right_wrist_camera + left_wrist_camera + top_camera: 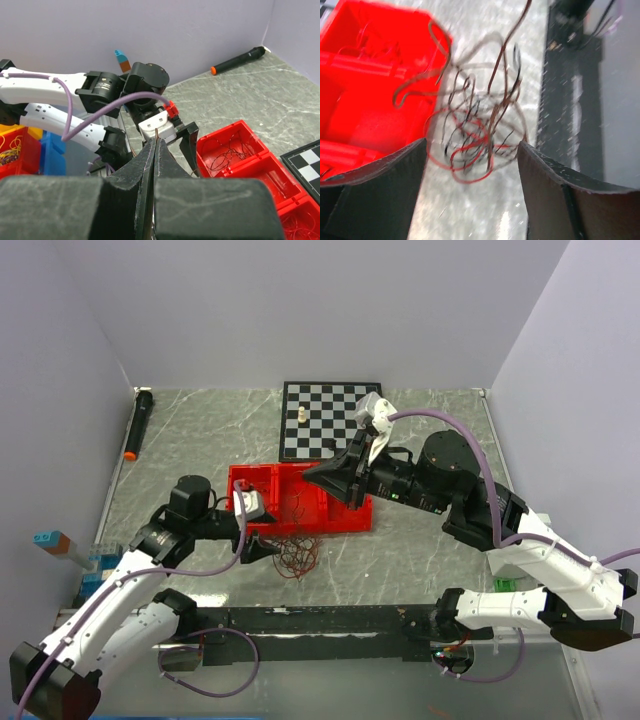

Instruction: Untangle the cables

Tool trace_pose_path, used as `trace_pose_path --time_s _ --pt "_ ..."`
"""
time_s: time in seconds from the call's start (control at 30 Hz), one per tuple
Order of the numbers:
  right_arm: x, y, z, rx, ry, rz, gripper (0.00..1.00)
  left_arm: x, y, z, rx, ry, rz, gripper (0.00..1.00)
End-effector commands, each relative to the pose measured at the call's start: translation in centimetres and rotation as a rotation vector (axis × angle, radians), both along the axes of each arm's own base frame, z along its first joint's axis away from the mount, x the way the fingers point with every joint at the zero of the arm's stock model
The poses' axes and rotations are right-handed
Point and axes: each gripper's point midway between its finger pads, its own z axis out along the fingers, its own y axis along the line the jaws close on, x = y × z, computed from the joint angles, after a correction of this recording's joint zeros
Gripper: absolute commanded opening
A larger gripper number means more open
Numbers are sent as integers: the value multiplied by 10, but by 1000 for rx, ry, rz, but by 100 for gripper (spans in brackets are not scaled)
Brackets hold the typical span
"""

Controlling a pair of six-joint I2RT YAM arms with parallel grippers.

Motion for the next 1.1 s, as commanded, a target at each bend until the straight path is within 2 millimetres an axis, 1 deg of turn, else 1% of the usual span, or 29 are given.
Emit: trace_pose_path --time_s 0.0,0.03,0.07,0.13,0.23,0.27,0.4,0.53,0.6,0.63,0.8,0.83,0.93,1.07 --pt "-9 -8 37 107 -55 19 0 -16 -18 33 -146 52 -105 75" --pt "-9 -7 37 107 -54 21 0 -20 -19 36 -161 63 -128 73" --pt "-9 -7 38 111 -56 21 0 -23 -20 35 -168 80 -140 68" --pt "-10 -8 38 113 -55 21 0 -27 -19 34 -169 86 -159 53" --pt "-10 -13 39 116 -59 5 0 -30 -15 24 -126 66 -170 16" --pt "-10 -15 39 114 -62 0 0 -29 -13 20 -108 50 -164 7" --pt "-9 -25 43 116 -73 -29 0 -25 -5 5 -50 16 -127 1" --pt "-9 -32 45 115 -78 -47 0 -27 -3 0 -33 -14 -139 1" --pt "-8 -38 48 110 -89 -68 0 -25 2 -5 5 -57 -141 1" --pt "-6 -44 52 114 -95 -88 0 -22 4 -8 29 -96 -142 1" --pt "-5 -77 74 140 -169 -175 0 -7 30 -46 239 -264 -133 1" --pt "-1 -86 79 140 -179 -216 0 -4 36 -53 278 -290 -132 1" --pt "3 -105 91 133 -216 -283 0 -4 48 -71 366 -352 -172 1" --pt "8 -131 106 146 -251 -379 0 -8 58 -87 426 -365 -188 1"
